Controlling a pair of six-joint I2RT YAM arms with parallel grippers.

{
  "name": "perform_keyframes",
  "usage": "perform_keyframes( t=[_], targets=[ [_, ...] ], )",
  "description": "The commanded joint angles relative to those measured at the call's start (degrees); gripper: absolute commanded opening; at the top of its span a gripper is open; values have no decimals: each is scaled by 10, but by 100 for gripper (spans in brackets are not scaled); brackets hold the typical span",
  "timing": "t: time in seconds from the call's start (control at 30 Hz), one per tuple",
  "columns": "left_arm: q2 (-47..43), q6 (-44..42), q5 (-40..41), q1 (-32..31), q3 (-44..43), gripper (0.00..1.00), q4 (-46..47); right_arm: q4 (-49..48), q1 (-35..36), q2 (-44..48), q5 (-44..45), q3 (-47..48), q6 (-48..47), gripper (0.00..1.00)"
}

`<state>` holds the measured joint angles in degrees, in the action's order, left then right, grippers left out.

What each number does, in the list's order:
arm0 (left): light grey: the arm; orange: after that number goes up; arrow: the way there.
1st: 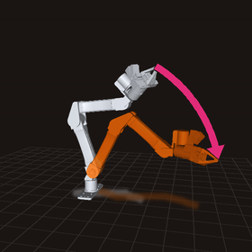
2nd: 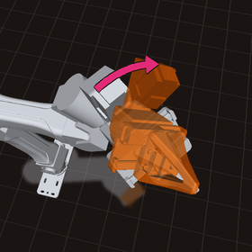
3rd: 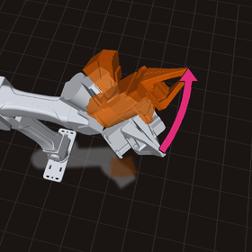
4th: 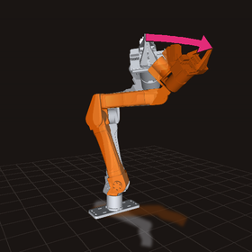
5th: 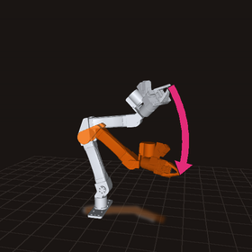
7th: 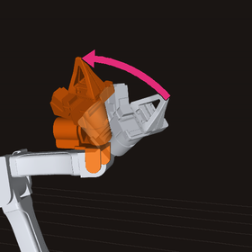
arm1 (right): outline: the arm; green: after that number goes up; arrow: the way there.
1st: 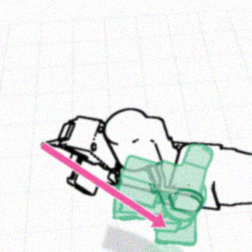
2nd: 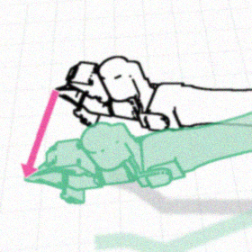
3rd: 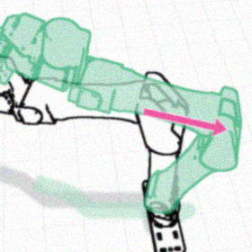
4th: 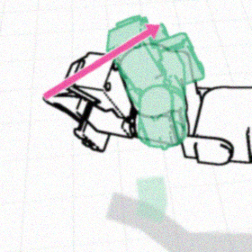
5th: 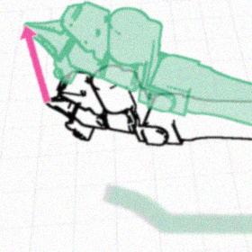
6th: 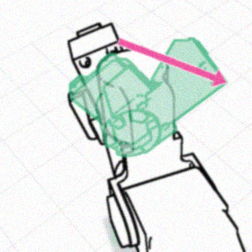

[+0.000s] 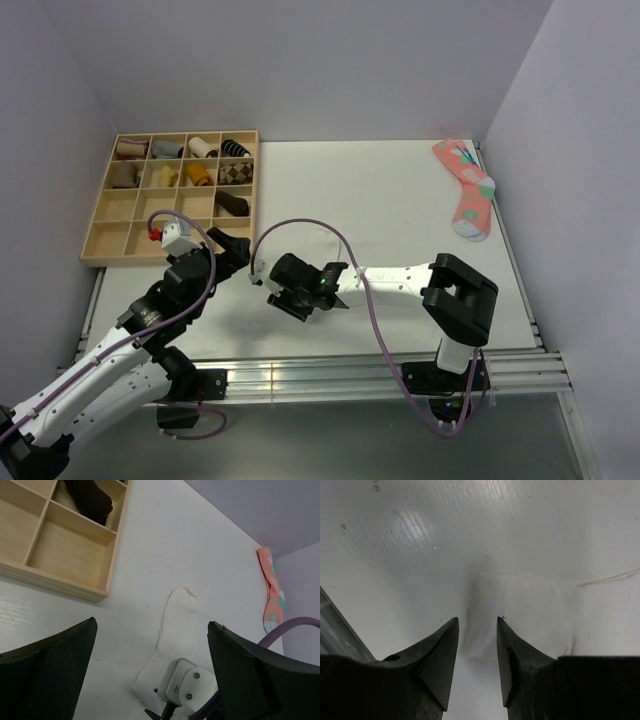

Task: Roll the socks
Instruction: Roll the sock at the center of the board.

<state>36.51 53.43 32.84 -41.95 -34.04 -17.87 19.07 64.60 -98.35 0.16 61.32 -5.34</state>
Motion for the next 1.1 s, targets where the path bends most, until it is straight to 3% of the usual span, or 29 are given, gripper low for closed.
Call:
perform_keyframes(
  t=[0.0,0.83,1.07],
  targets=[
    [-10,-7,16,3,-27,99,-7,-11,11,-9,20,27,17,43],
    [-26,-14,32,4,-26,99,-22,-20,0,-49,45,8,16,41],
    [-18,-9,36,4,-24,100,-24,-10,-30,-28,6,-1,2,22]
  ],
)
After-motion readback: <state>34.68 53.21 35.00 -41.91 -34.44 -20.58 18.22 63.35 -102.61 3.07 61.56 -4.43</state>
